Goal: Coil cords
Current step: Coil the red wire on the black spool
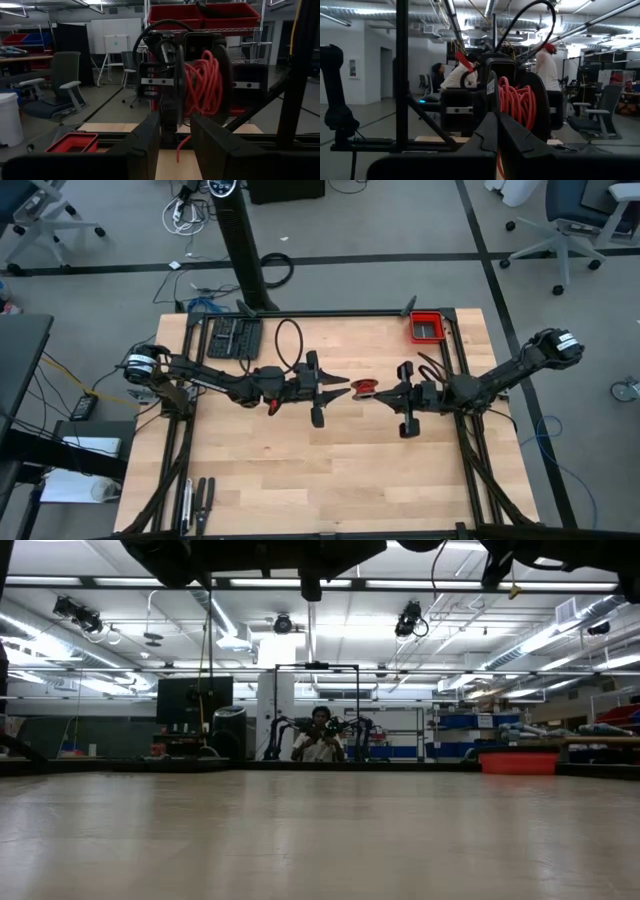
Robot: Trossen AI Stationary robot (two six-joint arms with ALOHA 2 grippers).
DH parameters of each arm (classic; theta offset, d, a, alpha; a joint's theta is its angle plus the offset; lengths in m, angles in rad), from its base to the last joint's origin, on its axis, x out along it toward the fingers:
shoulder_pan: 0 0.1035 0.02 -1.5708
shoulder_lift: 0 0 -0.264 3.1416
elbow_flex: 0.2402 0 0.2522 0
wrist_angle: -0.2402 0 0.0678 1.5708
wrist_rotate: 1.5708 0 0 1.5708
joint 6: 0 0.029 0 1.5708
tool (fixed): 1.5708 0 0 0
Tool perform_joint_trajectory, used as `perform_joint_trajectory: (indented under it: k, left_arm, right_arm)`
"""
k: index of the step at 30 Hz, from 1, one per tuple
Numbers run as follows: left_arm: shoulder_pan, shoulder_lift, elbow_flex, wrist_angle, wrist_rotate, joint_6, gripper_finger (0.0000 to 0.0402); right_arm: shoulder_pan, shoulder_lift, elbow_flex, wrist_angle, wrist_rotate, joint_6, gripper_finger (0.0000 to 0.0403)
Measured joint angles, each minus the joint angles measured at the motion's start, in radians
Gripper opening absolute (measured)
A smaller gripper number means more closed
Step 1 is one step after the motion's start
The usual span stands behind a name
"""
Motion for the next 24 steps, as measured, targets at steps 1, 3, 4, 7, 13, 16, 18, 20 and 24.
perform_joint_trajectory:
  k: [1, 3, 4, 7, 13, 16, 18, 20, 24]
  left_arm:
    - [0.000, 0.000, 0.000, 0.000, 0.000, 0.000, 0.0112]
    - [0.000, 0.000, 0.000, 0.000, 0.000, 0.000, 0.0112]
    - [0.000, 0.000, 0.000, 0.001, 0.000, 0.000, 0.0112]
    - [-0.001, 0.000, 0.000, 0.013, 0.000, -0.002, 0.0112]
    - [-0.001, 0.000, 0.000, 0.023, 0.002, -0.035, 0.0111]
    - [-0.002, 0.000, 0.000, 0.007, 0.002, -0.018, 0.0081]
    - [-0.001, -0.001, 0.000, -0.003, 0.023, -0.018, 0.0031]
    - [0.001, -0.001, 0.000, -0.008, 0.029, -0.019, 0.0010]
    - [0.001, -0.001, 0.000, -0.015, 0.019, -0.023, 0.0003]
  right_arm:
    - [0.000, 0.002, 0.000, -0.002, 0.000, 0.001, 0.0000]
    - [-0.003, 0.011, 0.000, -0.002, 0.000, 0.001, 0.0000]
    - [-0.005, 0.017, 0.000, -0.002, 0.000, 0.001, 0.0000]
    - [-0.021, 0.038, 0.000, 0.002, 0.000, 0.013, 0.0000]
    - [-0.063, 0.098, 0.000, 0.061, -0.056, 0.049, 0.0001]
    - [-0.073, 0.119, 0.000, 0.088, -0.077, 0.050, 0.0001]
    - [-0.075, 0.130, 0.001, 0.097, -0.087, 0.051, 0.0002]
    - [-0.075, 0.139, 0.000, 0.103, -0.087, 0.061, 0.0007]
    - [-0.075, 0.144, 0.000, 0.107, -0.082, 0.093, 0.0032]
